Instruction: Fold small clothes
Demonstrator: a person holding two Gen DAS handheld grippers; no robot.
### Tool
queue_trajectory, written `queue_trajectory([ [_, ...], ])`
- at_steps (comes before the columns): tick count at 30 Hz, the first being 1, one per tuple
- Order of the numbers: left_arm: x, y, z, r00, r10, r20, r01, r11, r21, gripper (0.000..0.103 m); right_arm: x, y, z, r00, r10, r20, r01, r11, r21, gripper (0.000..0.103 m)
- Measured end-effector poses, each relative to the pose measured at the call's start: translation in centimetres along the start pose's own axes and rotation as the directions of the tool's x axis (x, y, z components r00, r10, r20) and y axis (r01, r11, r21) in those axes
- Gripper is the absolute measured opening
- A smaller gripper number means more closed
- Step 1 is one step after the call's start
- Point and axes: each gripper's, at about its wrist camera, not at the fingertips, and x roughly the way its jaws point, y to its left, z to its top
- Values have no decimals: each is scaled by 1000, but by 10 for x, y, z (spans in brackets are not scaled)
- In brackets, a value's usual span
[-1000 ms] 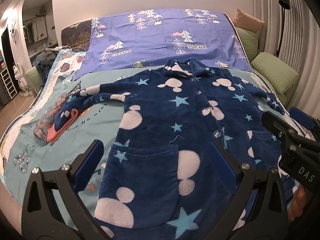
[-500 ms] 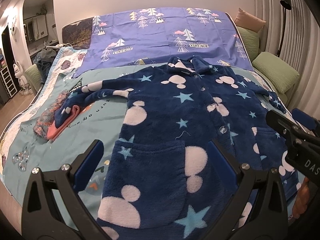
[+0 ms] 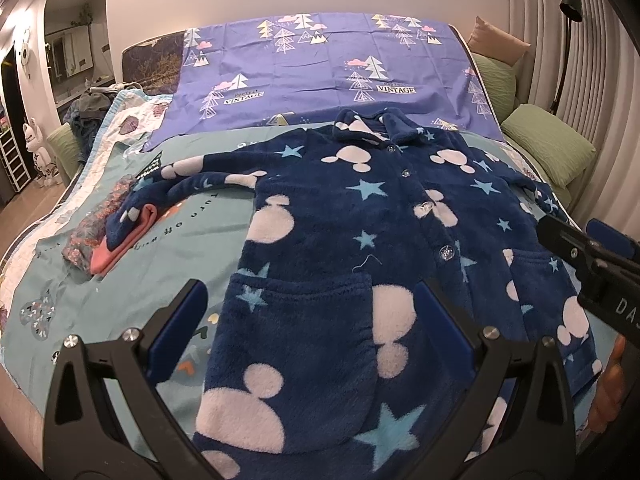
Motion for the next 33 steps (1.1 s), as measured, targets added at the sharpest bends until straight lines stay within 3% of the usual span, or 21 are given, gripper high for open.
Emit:
queue_trajectory([
  [33, 3, 12, -1, 1000, -12, -10, 12, 1000, 7, 102, 12, 9, 2, 999, 29, -32, -29, 999, -14, 92],
])
